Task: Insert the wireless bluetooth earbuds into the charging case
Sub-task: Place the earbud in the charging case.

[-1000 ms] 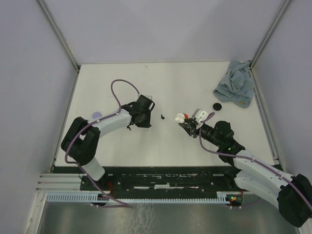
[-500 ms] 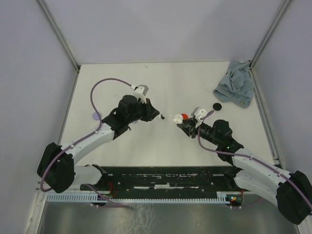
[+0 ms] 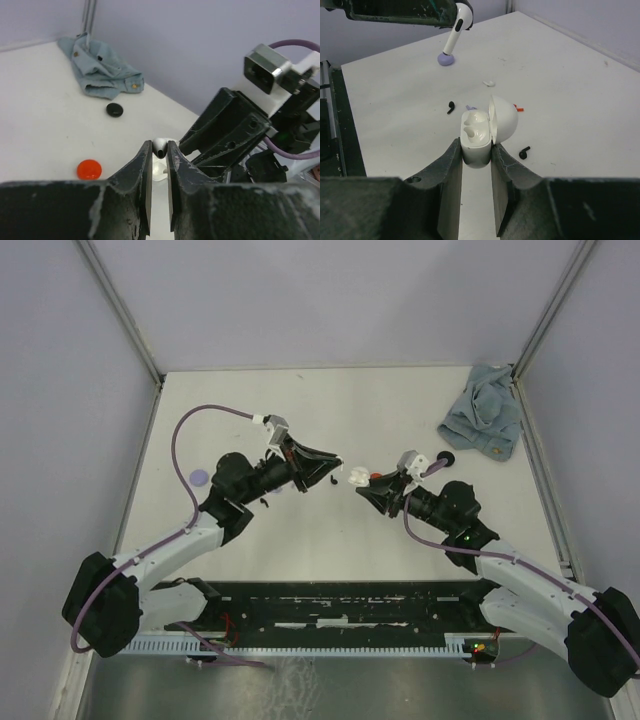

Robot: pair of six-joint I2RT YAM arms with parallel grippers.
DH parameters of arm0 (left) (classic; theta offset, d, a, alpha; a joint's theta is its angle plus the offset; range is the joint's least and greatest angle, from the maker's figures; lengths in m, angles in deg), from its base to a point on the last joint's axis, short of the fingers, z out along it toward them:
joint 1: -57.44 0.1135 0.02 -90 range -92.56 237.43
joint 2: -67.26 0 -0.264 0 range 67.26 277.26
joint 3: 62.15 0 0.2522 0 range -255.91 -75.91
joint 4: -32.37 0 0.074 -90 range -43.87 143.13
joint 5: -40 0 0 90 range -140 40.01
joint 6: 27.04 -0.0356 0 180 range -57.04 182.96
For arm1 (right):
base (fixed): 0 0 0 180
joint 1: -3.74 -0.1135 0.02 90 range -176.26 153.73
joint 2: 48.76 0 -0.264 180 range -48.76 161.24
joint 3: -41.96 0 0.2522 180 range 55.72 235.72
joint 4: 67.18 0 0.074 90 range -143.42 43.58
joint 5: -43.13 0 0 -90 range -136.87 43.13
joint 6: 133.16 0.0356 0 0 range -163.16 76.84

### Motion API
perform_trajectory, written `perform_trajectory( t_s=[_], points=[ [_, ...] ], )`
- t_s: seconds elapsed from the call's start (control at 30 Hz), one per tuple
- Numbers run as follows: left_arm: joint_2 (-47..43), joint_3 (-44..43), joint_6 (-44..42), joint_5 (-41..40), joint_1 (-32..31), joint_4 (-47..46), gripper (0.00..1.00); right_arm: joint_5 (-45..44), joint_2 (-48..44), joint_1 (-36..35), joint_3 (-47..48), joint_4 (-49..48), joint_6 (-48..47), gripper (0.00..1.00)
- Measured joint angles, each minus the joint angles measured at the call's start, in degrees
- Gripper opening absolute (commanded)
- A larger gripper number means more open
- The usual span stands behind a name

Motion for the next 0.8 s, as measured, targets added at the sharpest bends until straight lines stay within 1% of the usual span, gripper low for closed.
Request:
perform_trajectory(
  t_s=[0.17, 0.37, 0.6, 0.8],
  points=[
    [0.0, 2.05, -0.02, 3.85, -0.46, -9.14, 0.08, 1.44, 0.13, 0.0, 0.61, -2.62, 2.14, 0.02],
    [0.2, 3.5, -0.02, 5.62, -1.2, -14.4, 0.08, 3.41, 0.39, 0.0, 1.25, -5.55, 4.52, 0.02],
    [0.66, 3.52, -0.5, 5.57, -2.25, -17.09, 0.08, 5.55, 1.22, 0.0, 1.92, -8.72, 7.13, 0.02],
    [1.92, 3.61, -1.95, 5.51, -2.62, -17.18, 0.07, 6.82, 1.27, 0.0, 2.05, -10.78, 8.85, 0.02]
  ],
)
